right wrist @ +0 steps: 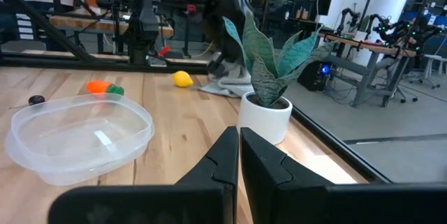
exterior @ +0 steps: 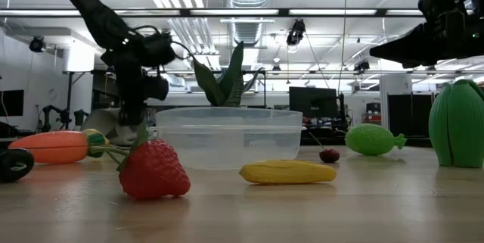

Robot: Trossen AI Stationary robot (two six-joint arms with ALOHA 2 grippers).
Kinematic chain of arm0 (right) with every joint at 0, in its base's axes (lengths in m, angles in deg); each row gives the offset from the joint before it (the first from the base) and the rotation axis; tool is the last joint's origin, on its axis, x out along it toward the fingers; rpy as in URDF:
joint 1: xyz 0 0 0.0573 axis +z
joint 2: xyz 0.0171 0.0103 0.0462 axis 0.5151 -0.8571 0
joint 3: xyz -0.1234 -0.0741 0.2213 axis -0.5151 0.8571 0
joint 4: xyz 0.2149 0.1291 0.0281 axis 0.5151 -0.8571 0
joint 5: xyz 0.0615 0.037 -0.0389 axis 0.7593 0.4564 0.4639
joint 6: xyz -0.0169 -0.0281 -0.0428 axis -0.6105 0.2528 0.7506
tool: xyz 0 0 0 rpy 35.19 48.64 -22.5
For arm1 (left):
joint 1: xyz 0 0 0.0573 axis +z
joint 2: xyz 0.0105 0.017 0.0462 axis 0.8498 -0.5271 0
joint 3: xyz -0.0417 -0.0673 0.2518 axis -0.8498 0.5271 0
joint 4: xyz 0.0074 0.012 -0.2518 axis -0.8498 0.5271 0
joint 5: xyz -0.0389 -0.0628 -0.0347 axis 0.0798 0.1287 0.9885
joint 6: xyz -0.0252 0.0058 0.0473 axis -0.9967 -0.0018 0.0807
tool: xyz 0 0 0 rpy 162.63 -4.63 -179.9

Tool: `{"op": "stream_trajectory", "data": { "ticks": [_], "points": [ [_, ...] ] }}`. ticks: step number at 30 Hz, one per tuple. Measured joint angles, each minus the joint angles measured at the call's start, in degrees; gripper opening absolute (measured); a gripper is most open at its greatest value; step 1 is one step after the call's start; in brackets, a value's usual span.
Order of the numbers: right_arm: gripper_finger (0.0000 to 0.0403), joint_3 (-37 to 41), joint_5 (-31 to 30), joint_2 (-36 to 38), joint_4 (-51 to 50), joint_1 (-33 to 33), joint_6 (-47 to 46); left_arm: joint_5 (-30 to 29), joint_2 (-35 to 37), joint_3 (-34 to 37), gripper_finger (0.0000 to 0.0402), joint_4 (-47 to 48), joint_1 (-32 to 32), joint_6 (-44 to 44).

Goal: Pick and placing Produce into tupperware
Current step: Move the gray microfiber cloth to the top left of the table, then put the lemon into the bin

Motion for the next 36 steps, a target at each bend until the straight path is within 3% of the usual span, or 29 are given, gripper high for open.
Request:
{"op": "stream_trajectory", "data": {
  "ticks": [10, 13, 22, 30, 36],
  "points": [
    [0.0009, 0.0, 0.0, 0.0, 0.0, 0.0, 0.0, 0.5, -0.4, -0.3, 0.0007, 0.0, 0.0, 0.3],
    [0.0009, 0.0, 0.0, 0.0, 0.0, 0.0, 0.0, 2.1, 1.3, -0.3, 0.0039, 0.0, 0.0, 0.1],
    [0.0009, 0.0, 0.0, 0.0, 0.0, 0.0, 0.0, 5.0, 9.4, -0.3, 0.0194, 0.0, -0.8, -1.4],
    [0.0009, 0.0, 0.0, 0.0, -0.1, 0.0, 0.0, 5.5, 20.1, -1.1, 0.0226, 0.0, -5.9, -1.9],
    [0.0009, 0.0, 0.0, 0.0, -0.1, 0.0, 0.0, 17.5, 30.5, -2.4, 0.0226, 0.1, -14.0, -7.9]
  ]
}}
